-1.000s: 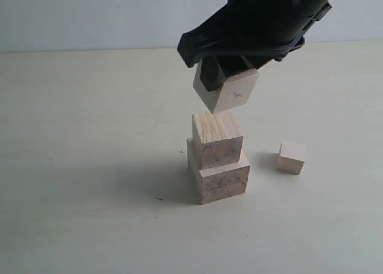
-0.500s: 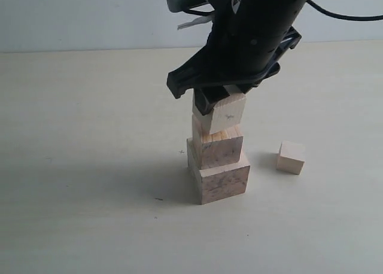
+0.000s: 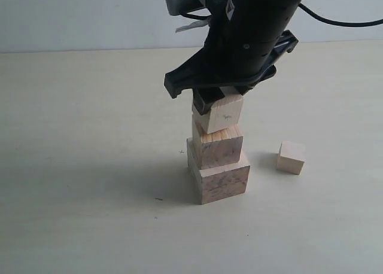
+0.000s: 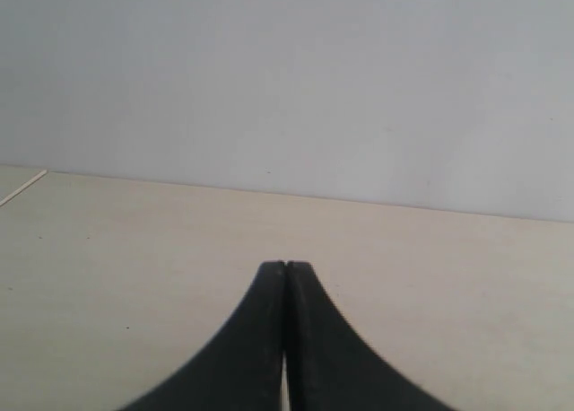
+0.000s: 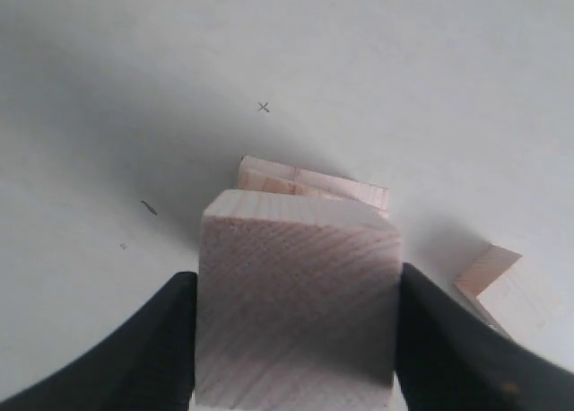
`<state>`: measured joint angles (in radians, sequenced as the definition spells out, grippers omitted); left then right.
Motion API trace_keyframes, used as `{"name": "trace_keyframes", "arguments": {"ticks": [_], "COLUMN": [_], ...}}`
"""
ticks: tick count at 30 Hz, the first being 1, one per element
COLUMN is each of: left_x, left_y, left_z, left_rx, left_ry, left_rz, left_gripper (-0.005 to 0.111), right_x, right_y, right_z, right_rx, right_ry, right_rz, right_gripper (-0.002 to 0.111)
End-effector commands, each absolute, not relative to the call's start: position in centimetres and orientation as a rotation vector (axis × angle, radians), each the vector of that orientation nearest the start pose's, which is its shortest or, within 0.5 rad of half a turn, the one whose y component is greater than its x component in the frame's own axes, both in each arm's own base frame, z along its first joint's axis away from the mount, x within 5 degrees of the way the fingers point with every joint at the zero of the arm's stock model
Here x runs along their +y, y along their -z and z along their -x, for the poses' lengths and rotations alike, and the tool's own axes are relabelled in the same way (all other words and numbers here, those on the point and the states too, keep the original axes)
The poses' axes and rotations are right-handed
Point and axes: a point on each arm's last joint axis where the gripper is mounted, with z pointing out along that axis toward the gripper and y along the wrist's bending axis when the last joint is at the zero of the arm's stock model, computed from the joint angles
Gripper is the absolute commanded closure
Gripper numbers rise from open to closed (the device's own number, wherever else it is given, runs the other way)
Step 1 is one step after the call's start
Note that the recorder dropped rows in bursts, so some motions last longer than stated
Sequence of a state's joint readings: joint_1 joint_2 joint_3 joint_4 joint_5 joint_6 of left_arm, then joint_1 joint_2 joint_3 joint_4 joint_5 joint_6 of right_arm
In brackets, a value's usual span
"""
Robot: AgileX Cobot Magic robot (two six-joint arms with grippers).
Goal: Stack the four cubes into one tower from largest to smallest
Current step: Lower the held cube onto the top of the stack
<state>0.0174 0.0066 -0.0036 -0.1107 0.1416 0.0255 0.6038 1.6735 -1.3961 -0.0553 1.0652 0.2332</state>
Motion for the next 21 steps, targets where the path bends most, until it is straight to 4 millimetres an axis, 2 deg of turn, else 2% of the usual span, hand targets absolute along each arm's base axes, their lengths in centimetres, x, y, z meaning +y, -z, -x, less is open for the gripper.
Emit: {"name": "trace_keyframes", "arguments": {"ticks": [1, 21], "left_x": [-0.09, -0.09], "left_y": [-20.05, -20.05], "left_z": [-5.63, -5.63], "left_rx": [1.623, 1.623], "left_ry": [0.075, 0.074], "left_rz": [0.070, 0.069], "left_gripper": [0.107, 0.107], "right_x": [19.26, 19.37], "right_y": [-28.94, -28.89], "right_z": [-28.79, -28.84], "right_rx": [2.777, 2.777], "right_ry": [-0.102, -0.118], "right_rz": [0.525, 0.508], "right_gripper": [0.092, 0.092]}}
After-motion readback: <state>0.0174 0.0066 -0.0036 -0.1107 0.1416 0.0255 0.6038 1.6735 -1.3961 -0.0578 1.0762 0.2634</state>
